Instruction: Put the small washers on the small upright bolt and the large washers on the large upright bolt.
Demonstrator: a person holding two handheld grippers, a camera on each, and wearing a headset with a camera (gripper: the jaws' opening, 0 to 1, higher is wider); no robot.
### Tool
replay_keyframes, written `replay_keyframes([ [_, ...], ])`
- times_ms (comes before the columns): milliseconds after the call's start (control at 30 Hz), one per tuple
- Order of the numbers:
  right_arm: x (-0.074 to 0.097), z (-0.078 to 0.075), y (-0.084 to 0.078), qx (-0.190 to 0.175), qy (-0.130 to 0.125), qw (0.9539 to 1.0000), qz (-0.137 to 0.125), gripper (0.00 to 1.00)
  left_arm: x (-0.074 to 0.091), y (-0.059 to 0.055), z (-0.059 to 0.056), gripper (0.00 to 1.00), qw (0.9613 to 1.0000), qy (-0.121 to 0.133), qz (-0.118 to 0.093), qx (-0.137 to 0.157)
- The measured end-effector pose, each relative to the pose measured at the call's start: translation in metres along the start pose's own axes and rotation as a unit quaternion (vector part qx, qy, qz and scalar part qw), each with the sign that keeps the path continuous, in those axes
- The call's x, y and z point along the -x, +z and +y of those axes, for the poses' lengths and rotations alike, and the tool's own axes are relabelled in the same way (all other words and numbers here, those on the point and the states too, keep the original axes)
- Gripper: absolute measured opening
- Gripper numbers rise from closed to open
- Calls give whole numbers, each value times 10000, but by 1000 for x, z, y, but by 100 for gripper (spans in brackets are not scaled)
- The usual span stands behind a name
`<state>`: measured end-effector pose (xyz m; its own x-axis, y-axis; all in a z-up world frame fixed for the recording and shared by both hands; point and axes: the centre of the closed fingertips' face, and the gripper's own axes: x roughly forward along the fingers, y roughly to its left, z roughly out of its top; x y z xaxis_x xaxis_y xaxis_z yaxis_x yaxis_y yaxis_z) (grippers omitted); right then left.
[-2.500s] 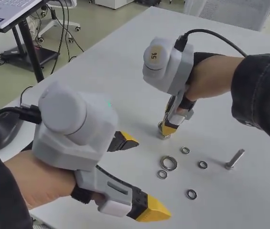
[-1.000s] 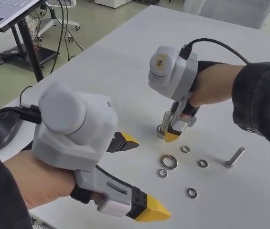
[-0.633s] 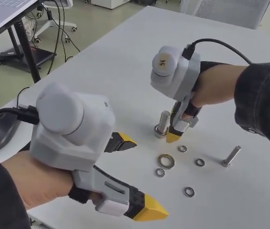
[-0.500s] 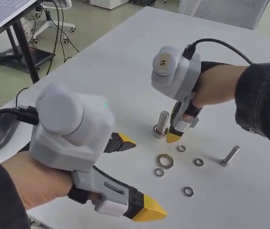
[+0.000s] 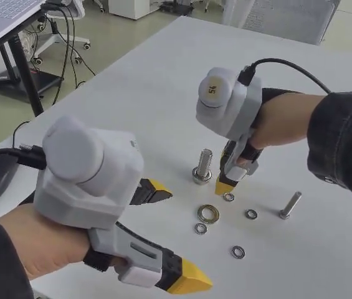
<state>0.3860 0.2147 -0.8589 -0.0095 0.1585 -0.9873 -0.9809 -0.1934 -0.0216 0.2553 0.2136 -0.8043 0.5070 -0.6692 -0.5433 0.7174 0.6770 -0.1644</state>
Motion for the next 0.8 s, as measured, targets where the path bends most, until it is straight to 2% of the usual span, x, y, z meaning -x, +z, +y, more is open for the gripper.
replay_keyframes([
  [367,3,7,-3,-15,-4,10000,-48,34,1,0,1,82,10000,1,21,-20],
  [800,0,24,0,81,44,9999,-69,34,1,0,3,82,10000,16,30,-49],
])
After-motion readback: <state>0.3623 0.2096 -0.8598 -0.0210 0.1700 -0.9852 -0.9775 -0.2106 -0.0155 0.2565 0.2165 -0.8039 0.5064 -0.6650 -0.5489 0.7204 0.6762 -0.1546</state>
